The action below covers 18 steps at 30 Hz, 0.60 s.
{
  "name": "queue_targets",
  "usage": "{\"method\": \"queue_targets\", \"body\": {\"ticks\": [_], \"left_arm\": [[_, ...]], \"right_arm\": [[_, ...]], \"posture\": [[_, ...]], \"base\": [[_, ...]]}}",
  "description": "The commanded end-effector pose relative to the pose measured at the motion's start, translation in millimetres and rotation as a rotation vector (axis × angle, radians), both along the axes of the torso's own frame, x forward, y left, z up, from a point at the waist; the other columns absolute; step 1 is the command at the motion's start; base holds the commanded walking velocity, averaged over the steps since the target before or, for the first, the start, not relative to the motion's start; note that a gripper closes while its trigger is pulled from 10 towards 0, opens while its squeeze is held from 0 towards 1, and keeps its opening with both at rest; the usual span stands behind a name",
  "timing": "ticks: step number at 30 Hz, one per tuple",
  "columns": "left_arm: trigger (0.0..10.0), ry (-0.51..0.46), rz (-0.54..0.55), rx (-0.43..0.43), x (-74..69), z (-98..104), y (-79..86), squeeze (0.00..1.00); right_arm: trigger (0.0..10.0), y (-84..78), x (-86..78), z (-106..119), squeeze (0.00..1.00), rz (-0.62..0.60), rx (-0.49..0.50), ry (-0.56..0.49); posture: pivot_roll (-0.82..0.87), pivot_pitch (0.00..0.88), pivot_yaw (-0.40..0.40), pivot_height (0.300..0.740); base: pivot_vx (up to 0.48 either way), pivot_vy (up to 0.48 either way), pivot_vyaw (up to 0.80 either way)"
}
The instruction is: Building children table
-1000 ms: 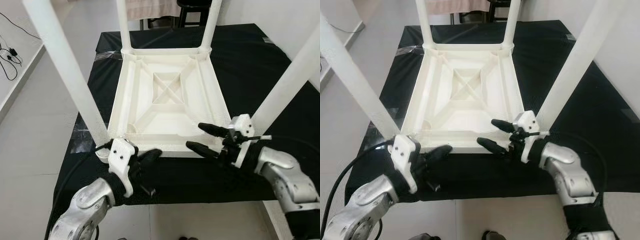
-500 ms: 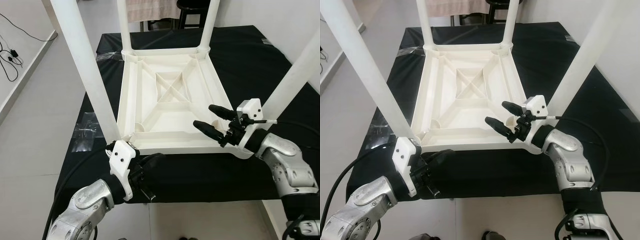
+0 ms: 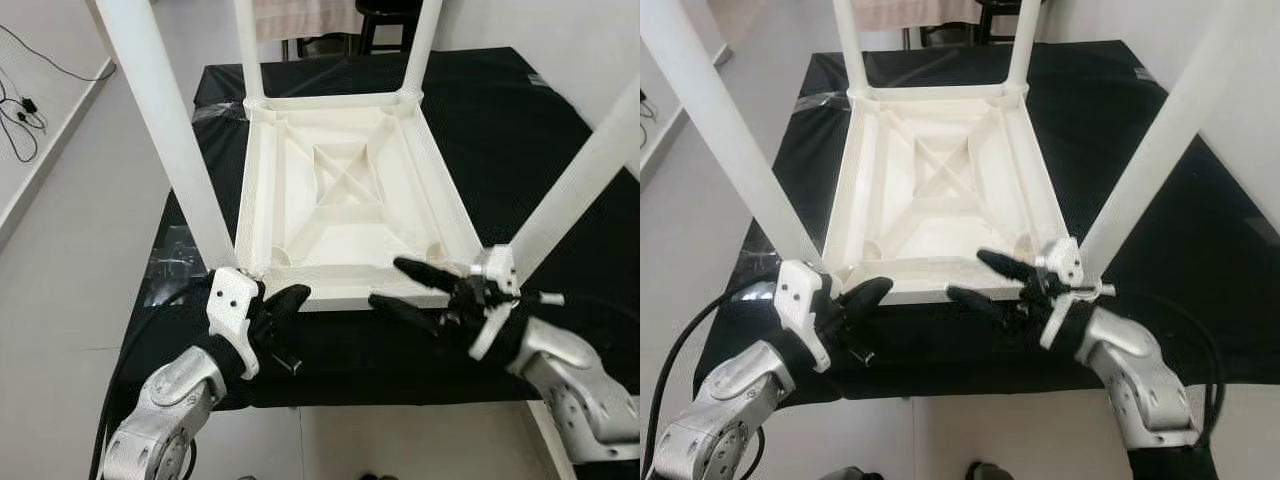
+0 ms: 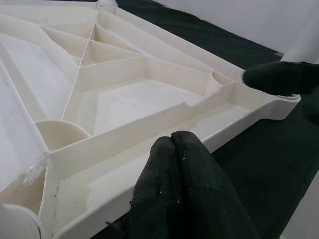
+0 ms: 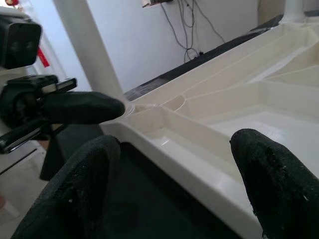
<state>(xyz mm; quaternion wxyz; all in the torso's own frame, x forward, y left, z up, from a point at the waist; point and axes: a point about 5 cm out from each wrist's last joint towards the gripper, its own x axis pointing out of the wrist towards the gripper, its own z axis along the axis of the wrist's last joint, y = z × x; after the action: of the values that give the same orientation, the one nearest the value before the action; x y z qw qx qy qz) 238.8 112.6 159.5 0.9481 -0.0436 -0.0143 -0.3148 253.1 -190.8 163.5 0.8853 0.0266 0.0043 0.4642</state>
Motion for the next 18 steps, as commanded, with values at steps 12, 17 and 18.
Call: {"method": "queue_targets", "body": {"ticks": [12,17,18], "left_arm": [[10.0,0.061,-0.138,-0.022,-23.7,-10.7,5.8,0.0],[10.0,0.079,-0.195,-0.017,-29.3,-14.2,4.2,0.0],[10.0,0.081,-0.202,-0.016,-29.7,-14.5,4.1,0.0]], "right_arm": [[10.0,-13.0,-46.3,-5.1,0.0,0.157,-0.032,0.139],[10.0,-19.0,-52.5,-3.4,0.0,0.205,-0.044,0.179],[10.0,-20.1,-52.4,-2.7,0.0,0.206,-0.045,0.181]], "posture": [[-0.03,0.129,0.021,0.74],[-0.02,0.126,0.022,0.74],[-0.02,0.126,0.022,0.74]], "base": [[0.0,0.0,0.0],[0.0,-0.384,0.0],[0.0,-0.48,0.0]]}}
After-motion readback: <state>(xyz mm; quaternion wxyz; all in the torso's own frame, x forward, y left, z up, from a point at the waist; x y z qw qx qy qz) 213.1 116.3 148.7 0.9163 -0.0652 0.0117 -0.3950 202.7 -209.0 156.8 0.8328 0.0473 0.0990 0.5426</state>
